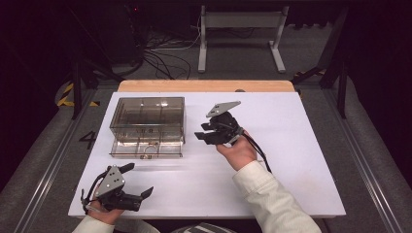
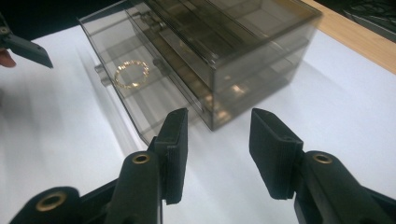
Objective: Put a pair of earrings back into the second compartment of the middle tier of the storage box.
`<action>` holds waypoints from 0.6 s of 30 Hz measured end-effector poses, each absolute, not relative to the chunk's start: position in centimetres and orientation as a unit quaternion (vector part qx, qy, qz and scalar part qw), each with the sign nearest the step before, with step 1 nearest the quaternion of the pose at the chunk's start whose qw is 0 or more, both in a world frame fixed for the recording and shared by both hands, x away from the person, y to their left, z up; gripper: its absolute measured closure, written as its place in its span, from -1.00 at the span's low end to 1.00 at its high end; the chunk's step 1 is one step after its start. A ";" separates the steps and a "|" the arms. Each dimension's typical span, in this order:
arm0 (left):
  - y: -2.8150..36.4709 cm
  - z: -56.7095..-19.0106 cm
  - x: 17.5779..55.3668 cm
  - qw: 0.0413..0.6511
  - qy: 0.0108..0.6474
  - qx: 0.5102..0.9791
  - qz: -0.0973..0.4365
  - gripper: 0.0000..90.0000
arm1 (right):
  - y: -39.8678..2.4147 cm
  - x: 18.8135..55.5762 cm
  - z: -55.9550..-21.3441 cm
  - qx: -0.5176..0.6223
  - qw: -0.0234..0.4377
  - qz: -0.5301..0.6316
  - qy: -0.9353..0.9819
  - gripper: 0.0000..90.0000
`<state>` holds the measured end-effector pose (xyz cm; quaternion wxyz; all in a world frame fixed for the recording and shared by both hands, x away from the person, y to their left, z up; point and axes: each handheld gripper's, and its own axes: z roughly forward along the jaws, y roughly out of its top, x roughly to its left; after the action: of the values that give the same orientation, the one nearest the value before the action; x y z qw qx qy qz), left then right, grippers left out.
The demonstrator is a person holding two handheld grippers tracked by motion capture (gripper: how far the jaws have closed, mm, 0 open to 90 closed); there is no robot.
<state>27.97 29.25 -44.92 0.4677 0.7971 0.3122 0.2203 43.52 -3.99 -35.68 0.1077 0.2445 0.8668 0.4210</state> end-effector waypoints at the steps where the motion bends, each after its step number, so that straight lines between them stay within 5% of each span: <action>1: 29.3 -44.9 28.0 0.467 0.311 0.798 0.221 -0.99 | -4.4 43.5 -35.7 0.247 0.112 0.420 0.866 0.29; 18: 29.1 -44.9 28.0 0.465 0.310 0.799 0.222 -0.99 | -12.7 43.2 -38.1 0.325 0.123 0.413 0.842 0.30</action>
<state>28.02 29.12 -44.90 0.4648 0.7990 0.3100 0.2223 43.16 -12.67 -38.15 0.1231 0.3248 0.8420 0.4128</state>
